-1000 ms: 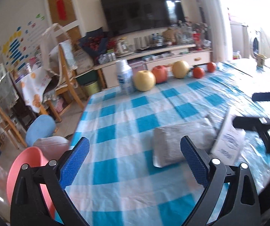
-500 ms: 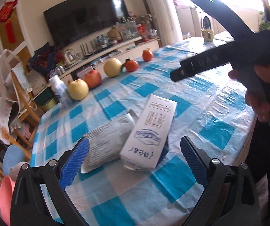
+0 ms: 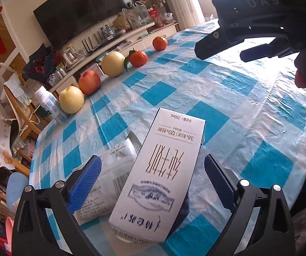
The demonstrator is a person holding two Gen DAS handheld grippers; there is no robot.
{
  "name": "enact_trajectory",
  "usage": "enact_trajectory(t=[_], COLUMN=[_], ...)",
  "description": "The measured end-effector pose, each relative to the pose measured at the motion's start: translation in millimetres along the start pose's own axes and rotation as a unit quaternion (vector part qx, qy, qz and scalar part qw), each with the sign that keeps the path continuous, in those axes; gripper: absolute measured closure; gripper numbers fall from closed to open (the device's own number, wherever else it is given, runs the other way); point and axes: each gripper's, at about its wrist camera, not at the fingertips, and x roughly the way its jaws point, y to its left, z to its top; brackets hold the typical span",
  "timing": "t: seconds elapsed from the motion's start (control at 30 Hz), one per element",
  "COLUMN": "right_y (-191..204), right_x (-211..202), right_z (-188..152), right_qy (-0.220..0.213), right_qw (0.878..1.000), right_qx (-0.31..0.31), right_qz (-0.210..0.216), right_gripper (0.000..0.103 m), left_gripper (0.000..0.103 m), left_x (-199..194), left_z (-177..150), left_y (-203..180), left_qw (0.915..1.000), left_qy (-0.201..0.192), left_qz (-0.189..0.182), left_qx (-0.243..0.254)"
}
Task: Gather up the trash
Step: 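Close left gripper on white milk carton and lift it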
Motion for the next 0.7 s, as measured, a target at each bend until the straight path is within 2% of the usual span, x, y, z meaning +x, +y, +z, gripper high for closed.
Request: enact_trajectory(t=[0.17,0.23,0.43,0.7], right_y=[4,6,10,14], right_x=[5,7,9,15], right_z=[3,4,5,6], right_qy=[0.009,0.012,0.012,0.023], right_qw=[1.000,1.000,0.999,0.998], right_qx=[-0.006,-0.011,-0.017,-0.015], right_qz=[0.017,0.018,0.029,0.056], right_gripper=[0.004,0.004,0.004,0.004], left_gripper=[0.008,0.025,0.045,0.047], left_x=[7,11,17,11], left_z=[4,5,1,-2], left_y=[-1,-4,-9,7], left_qw=[0.9999,0.9999,0.9997,0.9986], left_qy=[0.006,0.009,0.023,0.021], left_qz=[0.011,0.007,0.008,-0.001], left_qx=[0.000,0.004,0.008,-0.048])
